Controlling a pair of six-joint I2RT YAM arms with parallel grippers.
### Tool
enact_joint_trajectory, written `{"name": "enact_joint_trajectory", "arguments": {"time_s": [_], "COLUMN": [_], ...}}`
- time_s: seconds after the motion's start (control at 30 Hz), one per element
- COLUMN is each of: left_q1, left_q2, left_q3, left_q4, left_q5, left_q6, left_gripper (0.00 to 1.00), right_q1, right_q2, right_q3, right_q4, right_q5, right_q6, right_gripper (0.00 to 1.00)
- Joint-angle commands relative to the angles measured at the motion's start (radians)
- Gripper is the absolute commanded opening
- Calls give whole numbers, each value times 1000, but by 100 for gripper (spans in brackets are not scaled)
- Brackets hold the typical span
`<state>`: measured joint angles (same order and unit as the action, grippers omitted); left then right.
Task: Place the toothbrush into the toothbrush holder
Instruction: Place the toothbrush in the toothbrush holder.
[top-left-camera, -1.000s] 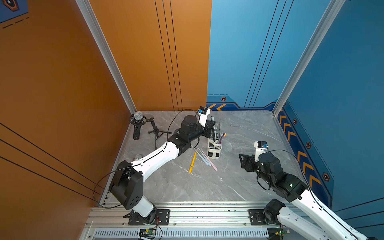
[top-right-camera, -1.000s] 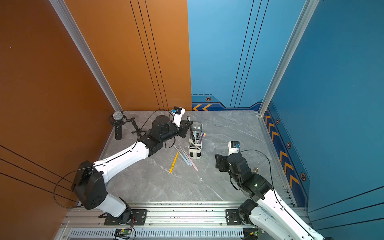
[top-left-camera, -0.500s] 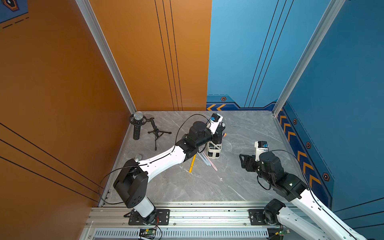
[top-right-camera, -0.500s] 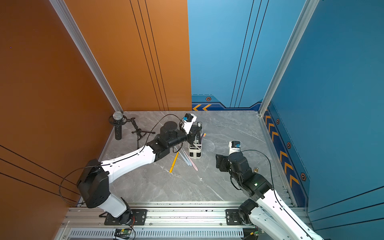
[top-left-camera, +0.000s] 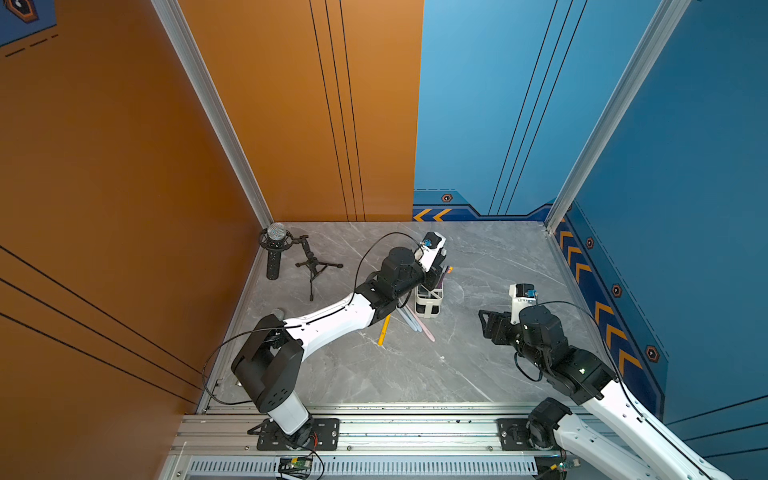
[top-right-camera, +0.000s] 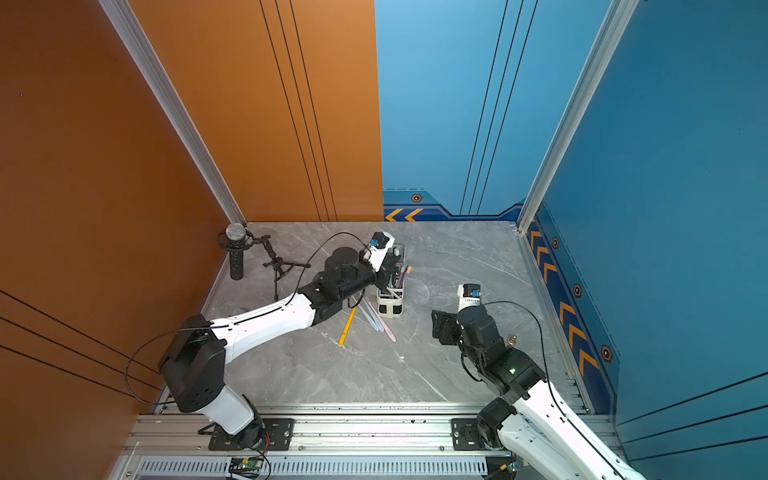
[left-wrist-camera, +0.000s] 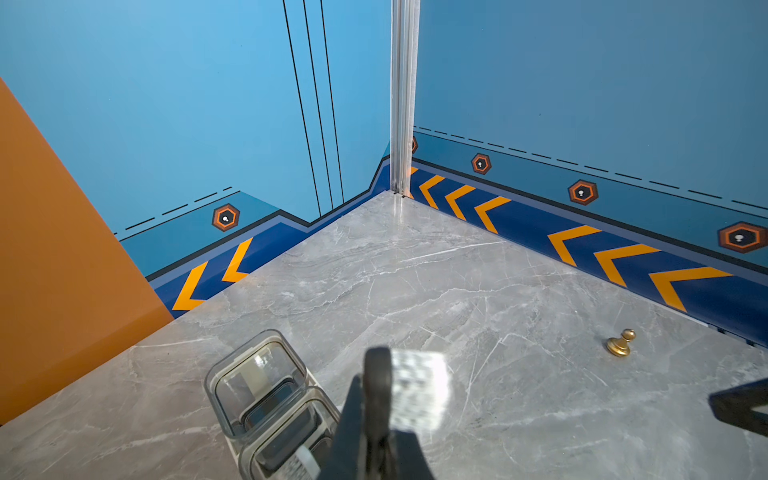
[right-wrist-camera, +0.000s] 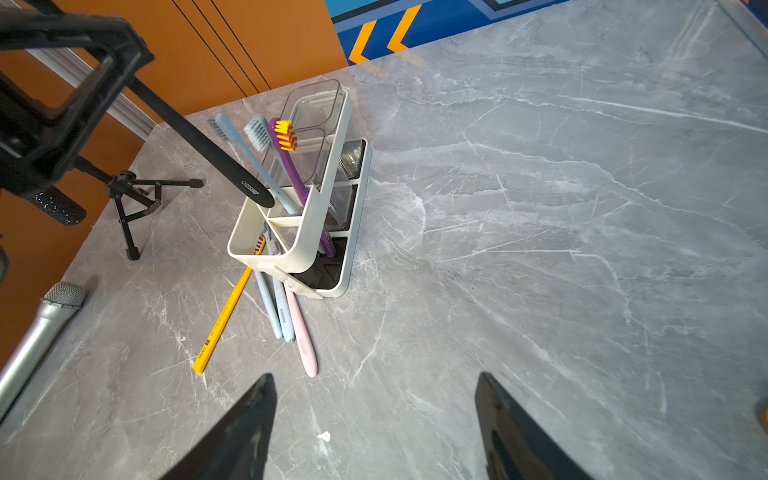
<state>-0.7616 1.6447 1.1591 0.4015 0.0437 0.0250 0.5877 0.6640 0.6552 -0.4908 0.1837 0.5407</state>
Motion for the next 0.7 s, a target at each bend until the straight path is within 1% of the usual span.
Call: {"name": "enact_joint_trajectory", "arguments": {"time_s": [0.0, 0.37, 0.67], "left_q1": [-6, 8, 15], "left_q2": [28, 78, 113], "left_q3": [-13, -30, -72], "left_q4": [40, 86, 147], "left_q5": [-39, -35, -50], "left_q6": [21, 13, -32], "left_gripper": [0, 0, 0], "right_q1": [-5, -8, -11], "right_q2": [2, 6, 14], "right_q3": [-12, -12, -14], "right_q4": [-23, -23, -19], "right_q5": [-8, -6, 0], "right_q6": [5, 2, 1], "right_gripper": [76, 76, 76]}}
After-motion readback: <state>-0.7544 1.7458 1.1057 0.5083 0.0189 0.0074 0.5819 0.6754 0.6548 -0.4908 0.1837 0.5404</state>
